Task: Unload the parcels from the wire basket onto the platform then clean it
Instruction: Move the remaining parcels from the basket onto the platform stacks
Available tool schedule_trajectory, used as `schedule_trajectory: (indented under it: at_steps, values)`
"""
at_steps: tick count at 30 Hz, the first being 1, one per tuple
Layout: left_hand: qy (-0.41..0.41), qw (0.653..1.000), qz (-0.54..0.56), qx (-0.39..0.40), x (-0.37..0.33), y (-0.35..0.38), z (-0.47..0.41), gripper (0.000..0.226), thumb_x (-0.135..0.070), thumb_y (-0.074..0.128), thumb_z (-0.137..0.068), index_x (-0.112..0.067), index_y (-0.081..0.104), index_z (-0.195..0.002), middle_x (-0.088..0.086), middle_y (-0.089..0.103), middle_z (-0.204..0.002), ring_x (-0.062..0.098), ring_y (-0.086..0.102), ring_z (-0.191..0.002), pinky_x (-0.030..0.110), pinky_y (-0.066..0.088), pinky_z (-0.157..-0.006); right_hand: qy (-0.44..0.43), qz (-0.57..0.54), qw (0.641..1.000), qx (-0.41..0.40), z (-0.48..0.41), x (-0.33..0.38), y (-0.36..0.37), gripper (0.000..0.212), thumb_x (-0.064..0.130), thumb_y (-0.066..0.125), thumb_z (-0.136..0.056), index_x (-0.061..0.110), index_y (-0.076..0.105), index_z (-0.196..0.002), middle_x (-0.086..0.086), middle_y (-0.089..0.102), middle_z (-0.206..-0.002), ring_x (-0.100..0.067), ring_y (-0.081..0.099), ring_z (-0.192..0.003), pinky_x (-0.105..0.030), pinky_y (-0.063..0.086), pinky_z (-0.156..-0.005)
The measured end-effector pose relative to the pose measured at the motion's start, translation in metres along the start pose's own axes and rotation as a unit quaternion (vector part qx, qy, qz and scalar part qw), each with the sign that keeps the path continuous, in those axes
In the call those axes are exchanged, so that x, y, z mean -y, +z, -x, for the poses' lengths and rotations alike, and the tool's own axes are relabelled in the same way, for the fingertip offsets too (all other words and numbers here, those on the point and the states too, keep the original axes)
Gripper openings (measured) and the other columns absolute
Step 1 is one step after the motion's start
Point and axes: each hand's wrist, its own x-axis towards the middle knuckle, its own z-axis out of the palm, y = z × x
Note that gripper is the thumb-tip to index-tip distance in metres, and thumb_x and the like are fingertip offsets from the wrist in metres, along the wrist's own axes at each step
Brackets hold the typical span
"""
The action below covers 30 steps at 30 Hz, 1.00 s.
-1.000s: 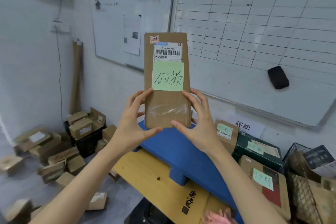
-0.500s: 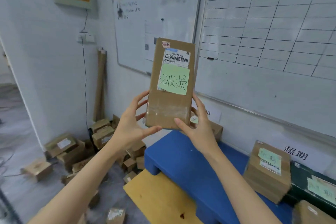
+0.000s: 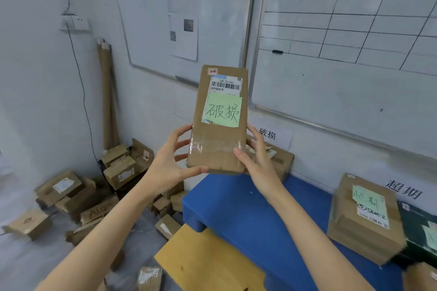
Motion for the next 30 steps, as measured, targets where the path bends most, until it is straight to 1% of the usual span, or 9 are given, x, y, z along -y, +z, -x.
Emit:
schedule_trajectory:
  at_steps: [4, 6, 10, 15, 19, 21, 24, 27, 30]
  values:
    - [-0.014, 0.996, -0.046, 0.079, 0.042, -0.004, -0.031, 0.098, -0.047, 0.089, -0.063, -0.039, 0.034, -0.144, -0.028, 0.045, -0.139, -0.007, 0.047, -0.123, 0.022, 0.046, -0.094, 0.050, 0.000, 0.997, -0.065, -0.008, -0.042, 0.008, 0.060, 0.028, 0.061, -0.097, 0.046, 0.030, -0.146, 0.014, 0.046, -0.144, 0.016, 0.048, -0.118, -0.027, 0.050, -0.099]
    - [-0.016, 0.989, -0.080, 0.122, 0.066, -0.006, -0.046, 0.093, -0.041, 0.088, -0.068, -0.036, 0.035, -0.145, -0.021, 0.047, -0.138, -0.002, 0.050, -0.120, 0.023, 0.047, -0.092, 0.086, -0.001, 0.991, -0.107, -0.006, -0.065, 0.015, 0.059, 0.031, 0.061, -0.097, 0.048, 0.031, -0.145, 0.017, 0.045, -0.143, 0.021, 0.046, -0.116, -0.035, 0.051, -0.101]
    - [-0.030, 0.971, -0.122, 0.202, 0.112, -0.006, -0.066, 0.092, -0.045, 0.084, -0.072, -0.033, 0.032, -0.148, -0.013, 0.046, -0.140, 0.005, 0.047, -0.121, 0.020, 0.040, -0.089, 0.156, -0.005, 0.973, -0.173, 0.000, -0.108, 0.037, 0.051, 0.033, 0.061, -0.097, 0.051, 0.035, -0.137, 0.018, 0.048, -0.136, 0.015, 0.045, -0.119, -0.043, 0.052, -0.100]
    - [-0.012, 0.962, -0.170, 0.211, 0.153, -0.007, -0.081, 0.081, -0.051, 0.071, -0.083, -0.033, 0.030, -0.151, -0.012, 0.037, -0.151, 0.010, 0.036, -0.136, 0.031, 0.034, -0.109, 0.221, -0.020, 0.949, -0.224, 0.006, -0.148, 0.057, 0.048, 0.034, 0.062, -0.097, 0.058, 0.037, -0.130, 0.014, 0.050, -0.134, -0.007, 0.046, -0.129, -0.052, 0.053, -0.096]
    - [0.014, 0.956, -0.188, 0.226, 0.174, -0.005, -0.087, 0.075, -0.050, 0.065, -0.088, -0.034, 0.029, -0.151, -0.011, 0.034, -0.155, 0.014, 0.031, -0.141, 0.034, 0.028, -0.112, 0.258, -0.008, 0.936, -0.239, 0.014, -0.167, 0.072, 0.049, 0.040, 0.062, -0.095, 0.063, 0.035, -0.129, 0.012, 0.050, -0.132, -0.012, 0.050, -0.126, -0.052, 0.055, -0.093]
    - [0.018, 0.952, -0.192, 0.237, 0.183, -0.004, -0.089, 0.081, -0.062, 0.061, -0.082, -0.032, 0.030, -0.151, -0.010, 0.034, -0.155, 0.016, 0.031, -0.141, 0.034, 0.027, -0.112, 0.275, -0.006, 0.930, -0.243, 0.013, -0.174, 0.078, 0.050, 0.044, 0.062, -0.094, 0.066, 0.033, -0.129, 0.013, 0.051, -0.131, -0.012, 0.052, -0.124, -0.052, 0.054, -0.095]
    - [0.014, 0.951, -0.190, 0.244, 0.194, -0.003, -0.091, 0.092, -0.076, 0.042, -0.071, -0.031, 0.032, -0.150, -0.009, 0.036, -0.154, 0.015, 0.031, -0.141, 0.035, 0.028, -0.114, 0.302, -0.011, 0.919, -0.253, 0.007, -0.186, 0.084, 0.053, 0.046, 0.060, -0.095, 0.061, 0.029, -0.135, 0.011, 0.051, -0.131, -0.014, 0.054, -0.122, -0.053, 0.054, -0.095]
    - [0.018, 0.950, -0.191, 0.246, 0.203, -0.003, -0.092, 0.092, -0.077, 0.040, -0.072, -0.028, 0.035, -0.150, -0.007, 0.039, -0.152, 0.016, 0.034, -0.139, 0.034, 0.029, -0.113, 0.315, -0.001, 0.916, -0.248, 0.002, -0.197, 0.089, 0.052, 0.043, 0.056, -0.098, 0.055, 0.025, -0.137, 0.006, 0.050, -0.136, -0.015, 0.053, -0.124, -0.052, 0.050, -0.100]
    - [0.029, 0.947, -0.203, 0.246, 0.213, -0.005, -0.095, 0.088, -0.074, 0.041, -0.075, -0.028, 0.035, -0.149, -0.007, 0.040, -0.152, 0.017, 0.035, -0.139, 0.034, 0.029, -0.113, 0.315, 0.053, 0.922, -0.218, 0.002, -0.205, 0.092, 0.052, 0.035, 0.055, -0.100, 0.049, 0.022, -0.138, 0.004, 0.050, -0.137, -0.011, 0.053, -0.122, -0.038, 0.050, -0.102]
